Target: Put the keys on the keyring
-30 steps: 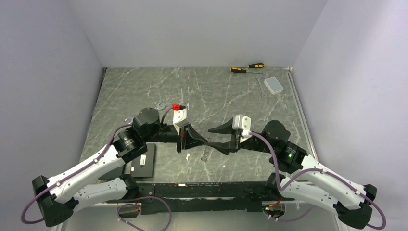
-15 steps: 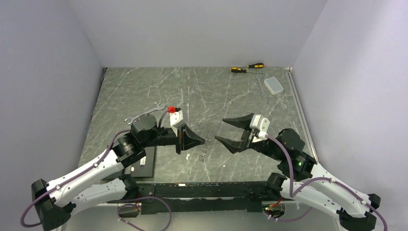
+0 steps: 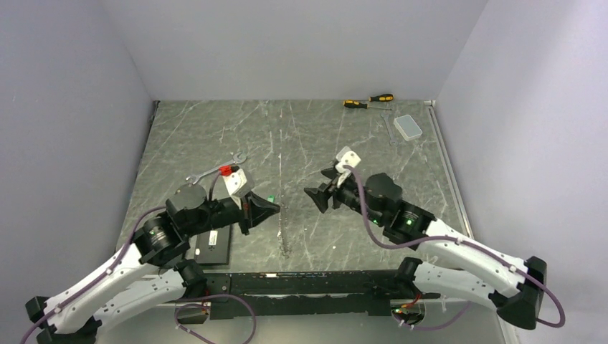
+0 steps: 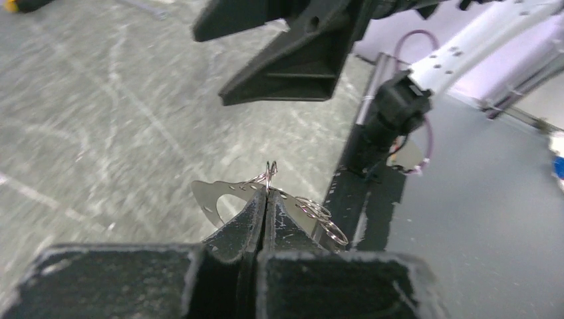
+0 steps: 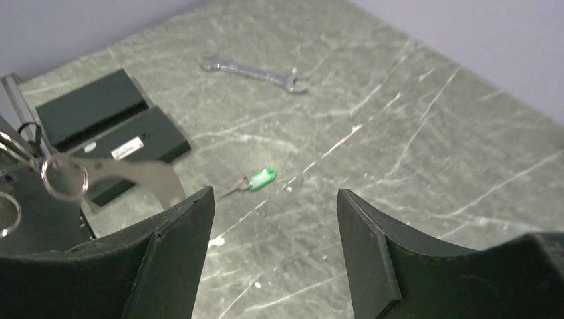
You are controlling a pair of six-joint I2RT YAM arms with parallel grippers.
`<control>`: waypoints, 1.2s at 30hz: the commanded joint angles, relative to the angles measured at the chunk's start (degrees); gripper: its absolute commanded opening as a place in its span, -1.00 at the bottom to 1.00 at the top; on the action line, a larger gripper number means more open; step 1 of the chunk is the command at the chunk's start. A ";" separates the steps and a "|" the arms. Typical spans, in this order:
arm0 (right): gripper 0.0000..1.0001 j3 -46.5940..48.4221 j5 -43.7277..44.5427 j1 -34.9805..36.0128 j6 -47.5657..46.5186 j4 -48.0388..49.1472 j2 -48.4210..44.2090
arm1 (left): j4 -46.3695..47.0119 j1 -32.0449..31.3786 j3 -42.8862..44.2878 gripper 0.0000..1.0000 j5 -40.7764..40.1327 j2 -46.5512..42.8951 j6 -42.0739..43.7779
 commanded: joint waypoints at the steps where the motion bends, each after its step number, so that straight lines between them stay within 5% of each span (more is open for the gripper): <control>1: 0.41 4.14 0.01 0.19 5.94 -2.76 4.99 | -11.57 -0.08 3.47 -1.00 -14.78 -1.97 2.23; 6: 0.36 5.03 -1.80 0.34 6.10 -2.60 12.64 | -16.03 -0.13 3.86 -1.00 -23.45 -2.28 5.17; 15: 0.31 2.36 -21.84 0.52 -9.75 7.02 26.88 | -22.50 -0.14 5.51 -1.00 -37.60 0.22 8.35; 21: 0.22 3.20 -27.10 0.54 -14.71 12.80 36.48 | -25.13 0.01 5.86 -1.00 -48.47 -1.09 10.31; 36: 0.01 3.70 -26.09 0.54 -23.08 29.29 52.52 | -22.42 7.29 3.68 -1.00 -42.73 2.83 11.18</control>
